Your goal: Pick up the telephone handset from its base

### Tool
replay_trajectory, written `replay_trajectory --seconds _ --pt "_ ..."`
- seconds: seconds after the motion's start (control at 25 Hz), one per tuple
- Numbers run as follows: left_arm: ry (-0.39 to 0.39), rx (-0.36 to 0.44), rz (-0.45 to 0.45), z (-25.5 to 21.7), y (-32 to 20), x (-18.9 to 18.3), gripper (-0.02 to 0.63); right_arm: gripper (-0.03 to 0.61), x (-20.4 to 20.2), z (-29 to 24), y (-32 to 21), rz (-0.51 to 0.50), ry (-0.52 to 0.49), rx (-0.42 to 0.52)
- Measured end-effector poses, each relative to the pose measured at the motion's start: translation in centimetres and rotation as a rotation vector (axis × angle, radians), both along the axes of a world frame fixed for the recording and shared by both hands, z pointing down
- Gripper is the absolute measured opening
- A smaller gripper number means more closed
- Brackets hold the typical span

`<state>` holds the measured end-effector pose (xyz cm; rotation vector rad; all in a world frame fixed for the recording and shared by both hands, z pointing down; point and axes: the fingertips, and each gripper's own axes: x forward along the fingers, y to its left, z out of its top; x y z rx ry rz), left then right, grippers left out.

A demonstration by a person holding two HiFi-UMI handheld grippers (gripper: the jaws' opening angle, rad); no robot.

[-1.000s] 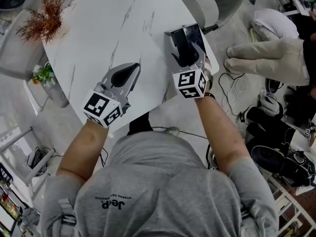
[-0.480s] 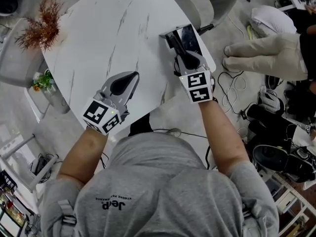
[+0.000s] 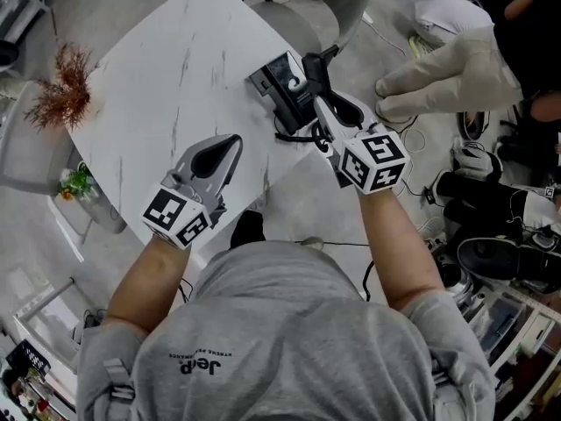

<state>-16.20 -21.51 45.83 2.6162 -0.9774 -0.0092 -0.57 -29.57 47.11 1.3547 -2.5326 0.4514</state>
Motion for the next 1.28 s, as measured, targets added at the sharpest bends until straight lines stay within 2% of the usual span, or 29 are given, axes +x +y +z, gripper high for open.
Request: replay_trajectory --seconds 0.2,0.64,0.84,1.28 --pt "0.01 0.052 0.069 -3.3 0.2 4.5 0.059 0.078 5.3 -5.1 2.5 0.077 -0.079 0.081" --pt "0.045 0.168 0.302 -11.3 2.6 16.9 0.059 0.078 18.4 -14.4 11.0 0.283 -0.163 0.245" --pt "0.061 0.217 0.415 -14.5 4.9 22.8 0.059 0.078 24.1 -17.9 16.1 0.382 -0.184 0.314" --pt "0.09 0.266 0.669 -19.1 11.2 35.5 0.059 0.078 34.8 -23.7 29.4 0.632 -0.22 0.445"
